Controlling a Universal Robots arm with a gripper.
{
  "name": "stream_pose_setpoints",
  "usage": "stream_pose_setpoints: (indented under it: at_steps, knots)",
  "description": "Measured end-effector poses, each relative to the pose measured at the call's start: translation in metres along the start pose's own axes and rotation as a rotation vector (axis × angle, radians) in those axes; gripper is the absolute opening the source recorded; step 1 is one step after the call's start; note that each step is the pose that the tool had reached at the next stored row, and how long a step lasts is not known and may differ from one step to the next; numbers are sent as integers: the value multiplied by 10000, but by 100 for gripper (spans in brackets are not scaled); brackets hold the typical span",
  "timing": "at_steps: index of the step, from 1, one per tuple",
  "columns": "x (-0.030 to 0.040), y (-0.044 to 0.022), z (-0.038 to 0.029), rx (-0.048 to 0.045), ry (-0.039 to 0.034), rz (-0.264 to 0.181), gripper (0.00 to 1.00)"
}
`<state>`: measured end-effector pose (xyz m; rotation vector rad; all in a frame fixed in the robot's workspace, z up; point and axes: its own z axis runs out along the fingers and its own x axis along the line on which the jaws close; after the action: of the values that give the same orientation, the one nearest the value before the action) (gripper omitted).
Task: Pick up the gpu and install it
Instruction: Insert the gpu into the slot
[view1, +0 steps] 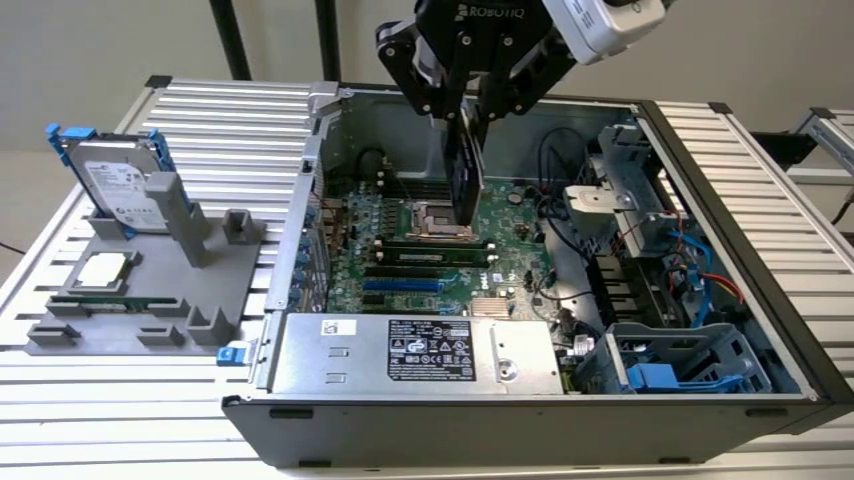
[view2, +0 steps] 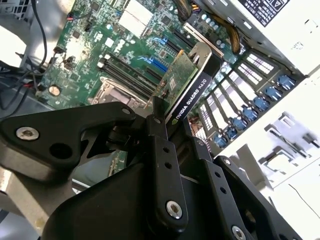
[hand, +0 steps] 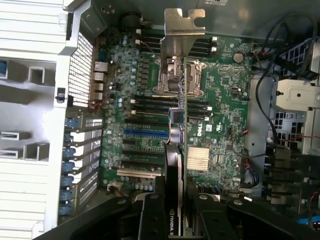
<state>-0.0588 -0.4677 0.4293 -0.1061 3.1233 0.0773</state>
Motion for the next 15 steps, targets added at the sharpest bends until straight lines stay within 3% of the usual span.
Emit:
stream_pose_setpoints:
  at_steps: [15]
  knots:
    - [0, 0, -1, -11, 32, -644, 0]
